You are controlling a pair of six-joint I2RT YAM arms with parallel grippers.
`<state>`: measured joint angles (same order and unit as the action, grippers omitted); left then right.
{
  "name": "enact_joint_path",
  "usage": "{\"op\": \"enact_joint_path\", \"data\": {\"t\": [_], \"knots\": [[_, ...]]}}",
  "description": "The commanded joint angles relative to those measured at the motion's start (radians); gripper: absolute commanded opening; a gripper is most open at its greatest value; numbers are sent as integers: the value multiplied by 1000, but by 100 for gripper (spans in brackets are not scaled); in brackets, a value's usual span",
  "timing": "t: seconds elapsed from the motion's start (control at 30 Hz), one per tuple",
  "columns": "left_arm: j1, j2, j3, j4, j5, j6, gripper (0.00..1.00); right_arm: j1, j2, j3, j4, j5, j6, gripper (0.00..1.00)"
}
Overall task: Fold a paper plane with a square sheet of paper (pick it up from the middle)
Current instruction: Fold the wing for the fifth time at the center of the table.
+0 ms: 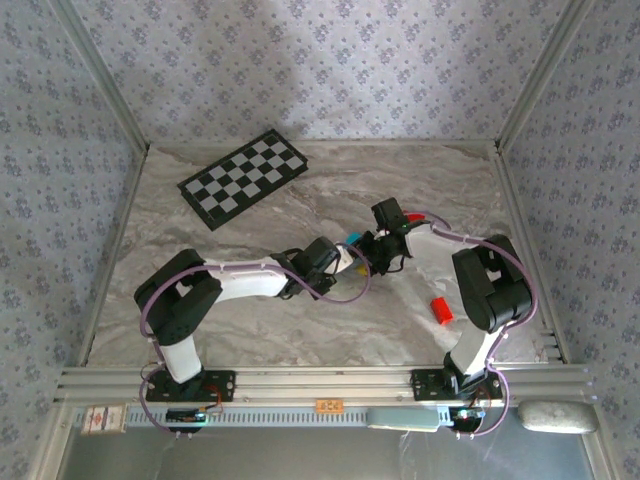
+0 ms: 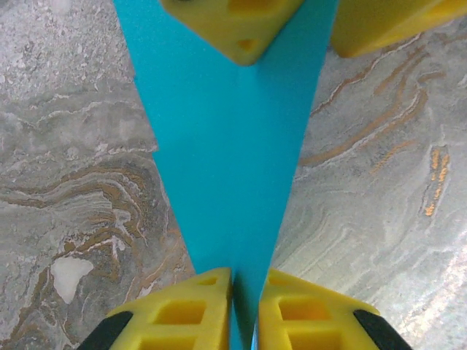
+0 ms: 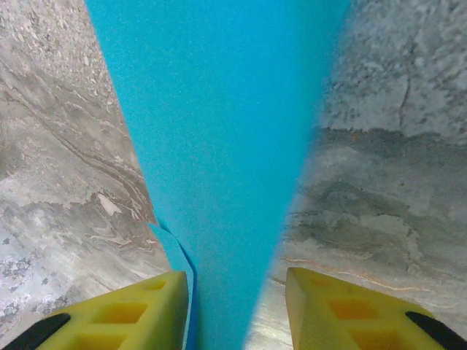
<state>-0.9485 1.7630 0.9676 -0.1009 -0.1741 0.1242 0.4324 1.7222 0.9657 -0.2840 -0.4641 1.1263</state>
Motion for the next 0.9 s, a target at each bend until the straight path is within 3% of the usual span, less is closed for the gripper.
{"op": "enact_joint_path", "data": {"t": [0.0, 0.2, 0.33, 0.63, 0.87], "knots": [[-9, -35, -5, 23, -16, 17, 17, -3, -11, 11, -16, -8, 20, 34], [-12, -43, -12, 30, 21, 8, 23, -3, -17, 5, 2, -10, 24, 16], [-12, -36, -11, 33, 55, 4, 23, -3, -16, 4, 9, -17, 26, 11], [-12, -2, 0, 27, 106, 2, 20, -1, -10, 2, 15, -26, 23, 10], [-10, 16, 1, 23, 135, -9, 12, -3, -6, 2, 16, -31, 20, 10]]}}
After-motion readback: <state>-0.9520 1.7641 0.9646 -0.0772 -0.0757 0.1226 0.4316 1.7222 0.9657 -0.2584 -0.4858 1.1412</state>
